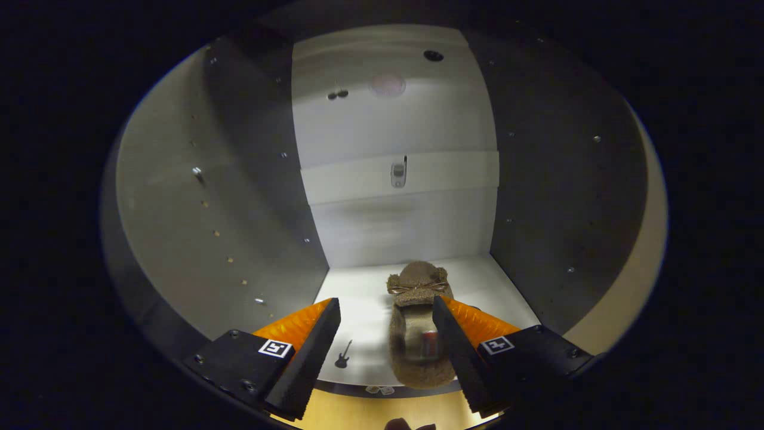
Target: Open the shoe cabinet door, grab the shoes and put them into the shoe cabinet, then close the shoe cabinet door.
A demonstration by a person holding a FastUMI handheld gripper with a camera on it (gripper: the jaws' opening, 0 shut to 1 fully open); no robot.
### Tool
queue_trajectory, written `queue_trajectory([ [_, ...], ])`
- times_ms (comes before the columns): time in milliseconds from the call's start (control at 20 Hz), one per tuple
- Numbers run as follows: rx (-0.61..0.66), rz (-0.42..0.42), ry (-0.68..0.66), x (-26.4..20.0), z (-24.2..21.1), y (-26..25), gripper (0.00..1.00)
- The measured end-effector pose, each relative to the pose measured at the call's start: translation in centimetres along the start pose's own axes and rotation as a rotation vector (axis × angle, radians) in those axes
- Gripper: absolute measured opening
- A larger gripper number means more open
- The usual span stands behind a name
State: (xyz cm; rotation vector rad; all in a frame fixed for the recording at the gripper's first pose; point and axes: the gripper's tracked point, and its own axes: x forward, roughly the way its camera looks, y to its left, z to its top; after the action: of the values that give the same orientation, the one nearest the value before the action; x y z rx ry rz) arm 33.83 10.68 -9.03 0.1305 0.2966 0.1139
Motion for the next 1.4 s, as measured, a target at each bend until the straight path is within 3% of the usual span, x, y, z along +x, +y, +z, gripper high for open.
queue_trajectory([
  [250, -0.023, 0.022, -0.151, -8.0, 2.4, 1.0, 0.99],
  [600, -0.072, 0.045, -0.273, -18.9, 1.6, 1.8, 0.99],
  [1250, -0.148, 0.075, -0.278, -35.5, -1.3, -1.1, 0.99],
  [1400, -0.117, 0.085, -0.249, -38.7, -1.9, -2.6, 0.98],
])
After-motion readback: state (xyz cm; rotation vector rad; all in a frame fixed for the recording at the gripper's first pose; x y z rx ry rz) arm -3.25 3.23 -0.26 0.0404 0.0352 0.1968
